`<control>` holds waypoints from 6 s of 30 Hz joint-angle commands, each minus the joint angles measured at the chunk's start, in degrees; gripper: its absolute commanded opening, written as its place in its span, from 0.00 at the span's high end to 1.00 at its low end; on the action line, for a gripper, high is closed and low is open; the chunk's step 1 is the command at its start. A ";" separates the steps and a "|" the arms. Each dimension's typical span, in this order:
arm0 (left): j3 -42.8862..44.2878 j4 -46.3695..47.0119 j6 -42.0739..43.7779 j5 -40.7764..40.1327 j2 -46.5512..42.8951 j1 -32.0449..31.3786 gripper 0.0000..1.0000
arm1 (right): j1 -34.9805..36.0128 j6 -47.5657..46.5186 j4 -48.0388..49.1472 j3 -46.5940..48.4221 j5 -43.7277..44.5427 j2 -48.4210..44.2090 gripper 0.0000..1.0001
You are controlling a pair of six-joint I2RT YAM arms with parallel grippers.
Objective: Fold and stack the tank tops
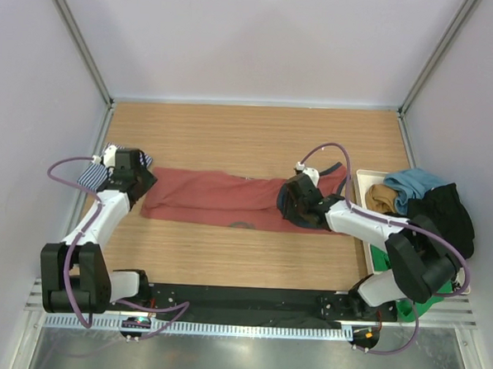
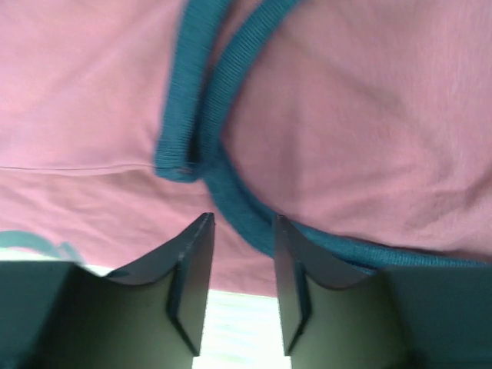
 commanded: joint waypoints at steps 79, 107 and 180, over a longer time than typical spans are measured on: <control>26.78 -2.92 5.83 3.85 33.79 -3.03 1.00 | 1.46 8.21 -7.82 -2.63 5.67 -8.90 0.98; 11.51 -2.13 3.46 6.92 14.46 -2.59 0.34 | -1.35 2.24 -7.56 5.09 8.65 -4.43 0.46; 31.62 -0.72 2.49 9.65 37.57 5.58 1.00 | -12.87 -2.68 -3.25 26.02 9.87 19.22 0.45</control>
